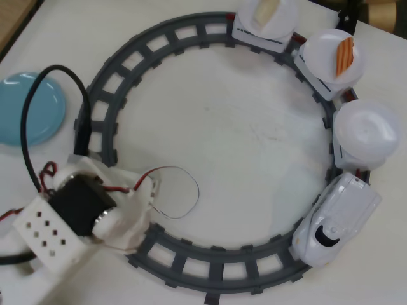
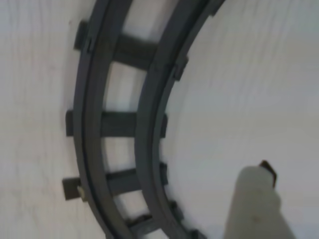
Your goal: Pick up the sushi from the Shinkansen and put it on the blue dish
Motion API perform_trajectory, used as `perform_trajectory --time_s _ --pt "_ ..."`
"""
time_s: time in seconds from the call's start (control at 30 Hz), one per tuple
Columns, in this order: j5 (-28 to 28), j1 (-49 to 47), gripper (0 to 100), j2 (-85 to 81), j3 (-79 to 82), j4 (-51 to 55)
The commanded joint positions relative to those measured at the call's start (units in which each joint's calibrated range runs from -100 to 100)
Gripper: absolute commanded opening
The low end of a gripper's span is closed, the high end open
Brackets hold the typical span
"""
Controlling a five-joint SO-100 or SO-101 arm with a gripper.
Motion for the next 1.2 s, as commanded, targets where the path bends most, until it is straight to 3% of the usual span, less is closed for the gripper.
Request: perform_trajectory --time_s 0.0,0.2,0.6,1.17 --pt "5.86 4.3 25 -1.25 -0.12 -0.1" --pt "13.92 10.99 25 -1.17 -0.12 -0.27" --pt "22.7 12.31 24 -1.08 5.3 -0.7" --pt "23.02 17.95 25 -1.08 5.66 -7.15"
